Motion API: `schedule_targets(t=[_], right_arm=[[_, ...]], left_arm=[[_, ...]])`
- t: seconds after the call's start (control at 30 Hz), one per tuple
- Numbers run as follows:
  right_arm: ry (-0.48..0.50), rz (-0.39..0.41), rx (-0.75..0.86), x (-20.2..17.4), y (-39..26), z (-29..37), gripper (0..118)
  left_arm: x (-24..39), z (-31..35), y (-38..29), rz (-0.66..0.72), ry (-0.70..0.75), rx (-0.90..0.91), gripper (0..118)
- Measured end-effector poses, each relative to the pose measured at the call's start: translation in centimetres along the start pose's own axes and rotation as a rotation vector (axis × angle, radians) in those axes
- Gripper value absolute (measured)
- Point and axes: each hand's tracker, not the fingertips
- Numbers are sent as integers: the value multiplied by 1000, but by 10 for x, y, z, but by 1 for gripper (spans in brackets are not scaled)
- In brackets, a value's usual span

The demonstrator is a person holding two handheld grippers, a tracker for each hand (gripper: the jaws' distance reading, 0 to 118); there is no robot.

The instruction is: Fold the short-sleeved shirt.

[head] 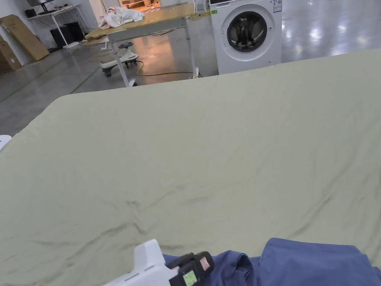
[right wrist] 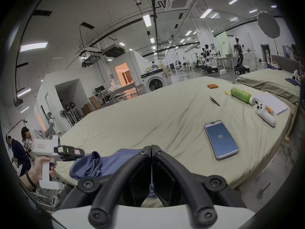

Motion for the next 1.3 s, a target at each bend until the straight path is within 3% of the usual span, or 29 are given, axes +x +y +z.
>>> schedule_targets(t=[0.17, 0.3, 0.33, 0.37, 0.4, 0.43, 0.47, 0.6, 0.7, 0.8, 0.87, 0.9, 0.93, 0.97, 1.0, 1.03, 1.07, 1.2, 1.3], right_arm=[[11, 14, -15, -7, -1, 1, 0], [1, 81, -32, -12, -1, 5, 0], [0, 88, -36, -12, -1, 5, 0], [3, 89, -39, -12, -1, 5, 0], [8, 90, -44, -12, -2, 5, 0], [11, 91, -46, -15, 0, 3, 0], [11, 91, -46, -16, 0, 3, 0], [27, 60, -49, -16, -2, -5, 0], [68, 2, -81, -15, -4, -16, 0], [83, 4, -86, -20, -3, -21, 0], [88, 20, -83, -24, -1, -21, 0], [89, 25, -79, -25, 0, -20, 0], [89, 27, -78, -26, 2, -19, 0], [89, 23, -76, -26, 2, -17, 0], [91, 19, -74, -25, 2, -16, 0], [93, 15, -76, -25, 2, -15, 0], [94, 12, -79, -24, 1, -15, 0], [81, 21, -99, -23, -1, -16, 0], [92, 12, -98, -22, -1, -17, 0]], left_arm=[[0, -60, -37, 21, 21, -158, 3], [7, -58, -28, 25, -7, -116, 4], [4, -51, -23, 39, -15, -106, 9], [0, -38, -18, 42, -22, -82, 22], [-5, -25, -13, 37, -28, -34, 42], [-11, -10, -8, 32, -21, 0, 72], [-21, 8, -3, 47, -7, 46, 81], [-66, 73, 14, 173, 72, 179, 82], [-101, 96, 17, 291, 88, 212, 82], [-129, 79, 9, 409, 6, 132, 80], [-133, 57, -4, 463, -44, 83, 72], [-102, 54, -5, 478, -39, 66, 65], [-98, 50, -9, 464, -35, 76, 41], [-95, 48, -10, 449, -41, 93, 41], [-94, 48, -8, 453, -40, 87, 32], [-130, 45, -6, 467, -26, 72, 16], [-131, 47, -6, 482, -21, 83, 12], [-103, 68, 2, 431, -29, 146, 11], [-116, 118, 25, 449, -66, 274, 10]])
